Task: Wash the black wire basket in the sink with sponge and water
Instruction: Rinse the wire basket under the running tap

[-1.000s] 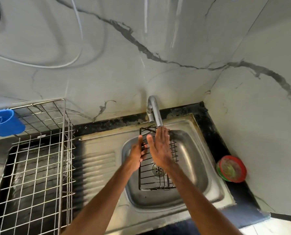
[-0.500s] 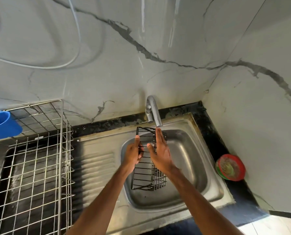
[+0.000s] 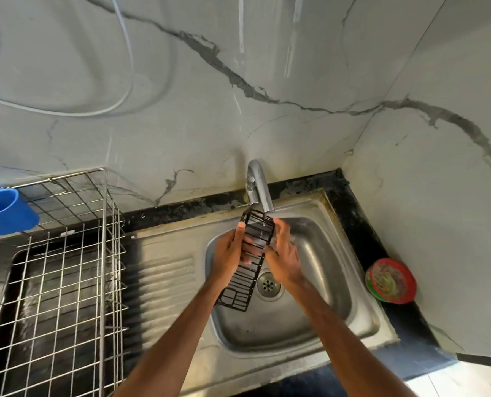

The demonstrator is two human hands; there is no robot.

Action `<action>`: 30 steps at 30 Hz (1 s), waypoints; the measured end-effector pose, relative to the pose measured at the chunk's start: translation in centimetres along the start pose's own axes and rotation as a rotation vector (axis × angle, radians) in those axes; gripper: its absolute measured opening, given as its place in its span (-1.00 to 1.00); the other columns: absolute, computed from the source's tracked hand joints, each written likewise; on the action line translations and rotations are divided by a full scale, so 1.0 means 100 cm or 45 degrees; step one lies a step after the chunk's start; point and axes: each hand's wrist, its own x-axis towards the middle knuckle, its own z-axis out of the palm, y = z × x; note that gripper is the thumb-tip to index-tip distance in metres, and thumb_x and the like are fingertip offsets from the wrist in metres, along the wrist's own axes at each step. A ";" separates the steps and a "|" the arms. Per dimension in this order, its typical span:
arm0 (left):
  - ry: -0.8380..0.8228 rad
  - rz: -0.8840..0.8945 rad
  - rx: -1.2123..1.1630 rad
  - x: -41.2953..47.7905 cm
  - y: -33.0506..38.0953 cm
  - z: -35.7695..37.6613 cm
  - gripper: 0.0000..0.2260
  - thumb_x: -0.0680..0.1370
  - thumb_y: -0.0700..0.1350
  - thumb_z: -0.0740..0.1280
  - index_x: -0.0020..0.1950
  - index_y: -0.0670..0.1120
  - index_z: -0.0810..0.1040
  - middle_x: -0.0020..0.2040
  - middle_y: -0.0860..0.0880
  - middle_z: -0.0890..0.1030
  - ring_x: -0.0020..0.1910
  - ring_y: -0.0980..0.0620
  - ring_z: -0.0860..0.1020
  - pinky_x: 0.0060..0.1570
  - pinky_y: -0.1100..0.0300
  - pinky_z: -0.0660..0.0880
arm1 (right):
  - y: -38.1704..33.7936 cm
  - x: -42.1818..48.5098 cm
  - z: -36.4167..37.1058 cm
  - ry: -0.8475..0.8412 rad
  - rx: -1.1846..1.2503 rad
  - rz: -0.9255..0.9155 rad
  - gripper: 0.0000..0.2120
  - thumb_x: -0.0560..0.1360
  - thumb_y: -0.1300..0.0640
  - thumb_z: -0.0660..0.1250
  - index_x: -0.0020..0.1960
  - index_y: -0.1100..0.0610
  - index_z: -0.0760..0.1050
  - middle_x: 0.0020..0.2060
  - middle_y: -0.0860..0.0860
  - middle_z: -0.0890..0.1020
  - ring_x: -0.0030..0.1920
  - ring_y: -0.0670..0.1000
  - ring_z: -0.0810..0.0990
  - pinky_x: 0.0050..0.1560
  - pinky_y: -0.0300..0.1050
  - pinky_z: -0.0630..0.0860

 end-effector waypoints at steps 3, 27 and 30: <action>0.078 0.061 0.155 0.002 -0.004 0.006 -0.53 0.72 0.11 0.19 -0.13 -0.20 0.65 -0.51 0.00 0.53 -0.55 0.07 0.46 -0.55 0.18 0.41 | 0.003 0.001 0.008 -0.266 -0.284 -0.068 -0.40 0.69 0.07 0.13 0.64 0.14 -0.03 0.61 -0.01 0.09 0.60 -0.08 0.04 0.58 -0.10 0.05; 0.069 -0.091 0.040 0.003 -0.028 -0.013 -0.50 0.56 0.23 0.31 -0.34 -0.15 0.61 -0.38 -0.19 0.56 -0.57 0.10 0.32 -0.56 0.27 0.27 | 0.004 0.039 -0.012 -0.728 -0.201 0.249 -0.34 0.66 -0.32 -0.17 0.64 0.02 0.02 0.63 0.02 0.08 0.61 0.02 0.05 0.56 -0.03 0.04; 0.130 -0.118 -0.042 0.008 -0.031 -0.015 -0.54 0.60 0.21 0.28 -0.16 -0.18 0.65 -0.38 -0.07 0.59 -0.53 0.14 0.36 -0.56 0.28 0.26 | 0.000 0.025 0.000 -0.756 -0.299 0.013 -0.40 0.68 -0.28 -0.17 0.65 -0.07 -0.04 0.63 -0.11 -0.02 0.61 -0.14 -0.09 0.57 -0.06 -0.08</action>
